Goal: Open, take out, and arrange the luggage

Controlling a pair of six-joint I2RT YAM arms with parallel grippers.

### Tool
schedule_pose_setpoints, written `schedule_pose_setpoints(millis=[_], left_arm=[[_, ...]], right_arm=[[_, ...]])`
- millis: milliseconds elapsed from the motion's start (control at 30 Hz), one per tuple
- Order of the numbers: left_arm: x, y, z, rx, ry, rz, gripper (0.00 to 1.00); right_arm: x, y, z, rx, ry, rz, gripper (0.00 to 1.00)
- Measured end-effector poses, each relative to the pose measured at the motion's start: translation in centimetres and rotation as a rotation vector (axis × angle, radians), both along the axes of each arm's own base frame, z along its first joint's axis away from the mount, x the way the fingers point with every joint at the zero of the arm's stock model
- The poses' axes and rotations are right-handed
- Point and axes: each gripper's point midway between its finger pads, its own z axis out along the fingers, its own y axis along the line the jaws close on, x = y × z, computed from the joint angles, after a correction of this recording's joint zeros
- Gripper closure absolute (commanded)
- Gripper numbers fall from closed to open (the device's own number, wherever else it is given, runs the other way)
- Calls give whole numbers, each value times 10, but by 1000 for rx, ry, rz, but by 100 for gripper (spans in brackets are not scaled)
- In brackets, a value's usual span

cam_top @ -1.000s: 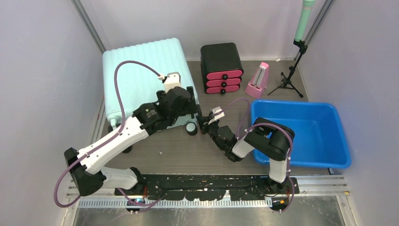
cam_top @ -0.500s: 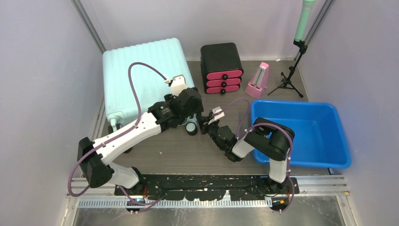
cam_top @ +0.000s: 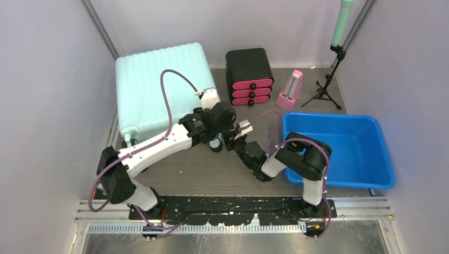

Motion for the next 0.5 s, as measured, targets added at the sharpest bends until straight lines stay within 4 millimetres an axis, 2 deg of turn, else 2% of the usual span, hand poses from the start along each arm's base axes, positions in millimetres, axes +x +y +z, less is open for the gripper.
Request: schedule_pose_setpoints(millis=[100, 200, 233, 333, 500], left_arm=[[0, 0, -1, 8, 1, -2, 42], [2, -1, 2, 5, -14, 0, 69], [6, -2, 9, -7, -39, 11, 78], [3, 1, 13, -17, -36, 23, 98], [0, 5, 12, -1, -27, 14, 100]], right_arm=[[0, 0, 0, 0, 0, 0, 100], [0, 0, 0, 0, -1, 0, 100], [0, 0, 0, -2, 0, -1, 100], [0, 0, 0, -2, -3, 2, 100], [-1, 1, 1, -10, -9, 5, 100]])
